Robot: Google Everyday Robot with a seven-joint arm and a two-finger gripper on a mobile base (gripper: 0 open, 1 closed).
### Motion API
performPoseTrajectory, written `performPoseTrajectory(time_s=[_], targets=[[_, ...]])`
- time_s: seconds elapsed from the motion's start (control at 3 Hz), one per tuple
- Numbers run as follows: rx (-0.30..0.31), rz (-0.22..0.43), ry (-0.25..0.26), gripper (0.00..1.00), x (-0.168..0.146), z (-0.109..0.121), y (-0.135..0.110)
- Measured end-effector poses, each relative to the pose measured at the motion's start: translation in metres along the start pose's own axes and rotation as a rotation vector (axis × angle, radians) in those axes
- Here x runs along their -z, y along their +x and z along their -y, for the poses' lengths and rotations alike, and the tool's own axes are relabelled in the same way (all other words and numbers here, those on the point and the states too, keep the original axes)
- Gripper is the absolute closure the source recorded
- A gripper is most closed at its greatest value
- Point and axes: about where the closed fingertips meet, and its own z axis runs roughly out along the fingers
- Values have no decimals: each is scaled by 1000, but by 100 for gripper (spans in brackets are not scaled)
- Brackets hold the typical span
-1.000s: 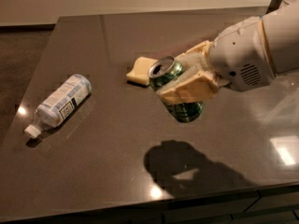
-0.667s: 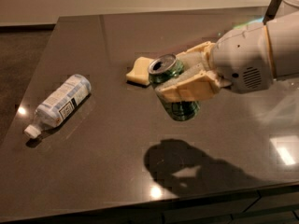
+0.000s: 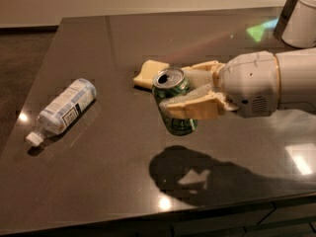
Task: Place green can upright
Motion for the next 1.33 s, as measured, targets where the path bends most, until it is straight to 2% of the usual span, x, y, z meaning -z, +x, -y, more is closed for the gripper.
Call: performPoseTrajectory(time_s=[0.67,1.0,1.33], targets=[[4,144,-46,100,-13,10,21],[-24,196,-65,100,-17,15,33],[-59,216,-90,100,-22,17,46]])
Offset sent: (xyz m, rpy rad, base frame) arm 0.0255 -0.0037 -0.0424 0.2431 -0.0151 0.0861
